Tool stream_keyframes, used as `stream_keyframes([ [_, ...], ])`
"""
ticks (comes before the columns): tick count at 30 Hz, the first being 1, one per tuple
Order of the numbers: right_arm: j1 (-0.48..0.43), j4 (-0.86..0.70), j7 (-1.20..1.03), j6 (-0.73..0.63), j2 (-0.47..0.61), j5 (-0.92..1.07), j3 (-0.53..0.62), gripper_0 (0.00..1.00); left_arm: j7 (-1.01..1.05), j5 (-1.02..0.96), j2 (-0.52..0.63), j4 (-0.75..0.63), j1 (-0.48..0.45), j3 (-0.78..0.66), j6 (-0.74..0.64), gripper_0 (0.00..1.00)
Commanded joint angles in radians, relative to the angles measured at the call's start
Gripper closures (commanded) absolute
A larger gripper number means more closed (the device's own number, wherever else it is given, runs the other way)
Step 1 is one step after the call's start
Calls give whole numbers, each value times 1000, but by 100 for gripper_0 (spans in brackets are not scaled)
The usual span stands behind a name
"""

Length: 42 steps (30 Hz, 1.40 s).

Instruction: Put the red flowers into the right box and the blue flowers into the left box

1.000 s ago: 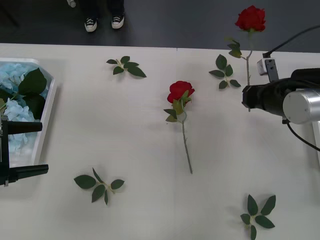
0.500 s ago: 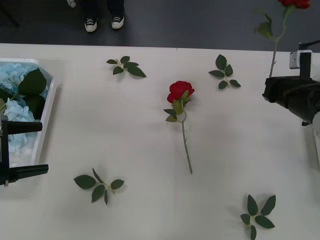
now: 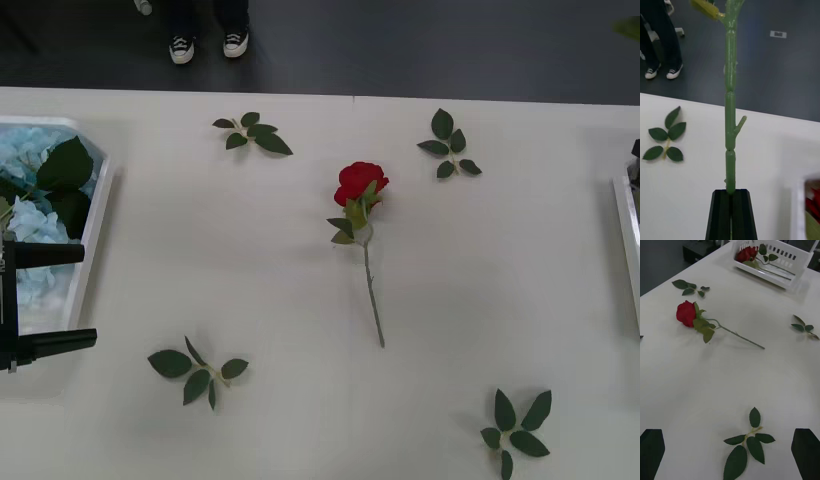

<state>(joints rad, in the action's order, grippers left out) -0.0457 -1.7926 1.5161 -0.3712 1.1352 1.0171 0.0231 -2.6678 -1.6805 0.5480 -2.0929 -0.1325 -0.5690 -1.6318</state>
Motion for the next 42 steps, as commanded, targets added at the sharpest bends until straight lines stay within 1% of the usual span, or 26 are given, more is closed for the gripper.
stream_keyframes([
  [1,-103,-44,12,-40,75,61,117,100,-37,-1,0,-27,16,-9,10,0],
  [2,-148,-56,9,-72,89,77,167,100,-37,-1,0,-27,16,-9,10,0],
  [3,-168,-60,7,-89,92,81,190,100,-37,-1,0,-27,16,-9,10,0],
  [6,-284,-90,3,-207,101,86,344,100,-37,-1,0,-27,16,-9,10,0],
  [8,-349,-103,-2,-281,101,86,420,100,-37,-1,0,-27,16,-9,10,0],
  [9,-367,-108,-2,-298,100,86,443,100,-37,-1,0,-27,16,-9,10,0],
  [14,-517,-131,-11,-443,100,87,615,100,-37,-1,0,-27,16,-9,10,0],
  [18,-592,-137,-30,-551,98,78,678,100,-37,-1,0,-27,16,-9,10,0],
  [21,-634,-137,-63,-592,92,38,687,100,-37,-1,0,-27,16,-9,10,0],
  [23,-652,-134,-91,-612,87,-2,669,100,-37,-1,0,-27,16,-9,10,0],
  [25,-651,-128,-111,-627,72,-34,644,100,-37,-1,0,-27,16,-9,10,0],
  [28,-615,-114,-157,-670,34,-118,584,100,-37,-1,0,-27,16,-9,10,0],
  [30,-556,-88,-178,-695,-12,-224,525,100,-37,-1,0,-27,16,-9,10,0],
  [31,-539,-80,-180,-696,-25,-247,514,100,-37,-1,0,-27,16,-9,10,0],
  [32,-496,-65,-180,-698,-57,-298,488,100,-37,-1,0,-27,16,-9,10,0],
  [34,-456,-48,-185,-695,-80,-342,468,100,-37,-1,0,-27,16,-9,10,0],
  [40,-387,-51,-229,-678,-81,-373,451,100,-37,-1,0,-27,16,-9,10,0],
  [42,-372,-48,-231,-680,-81,-396,429,100,-37,-1,0,-27,16,-9,10,0],
])
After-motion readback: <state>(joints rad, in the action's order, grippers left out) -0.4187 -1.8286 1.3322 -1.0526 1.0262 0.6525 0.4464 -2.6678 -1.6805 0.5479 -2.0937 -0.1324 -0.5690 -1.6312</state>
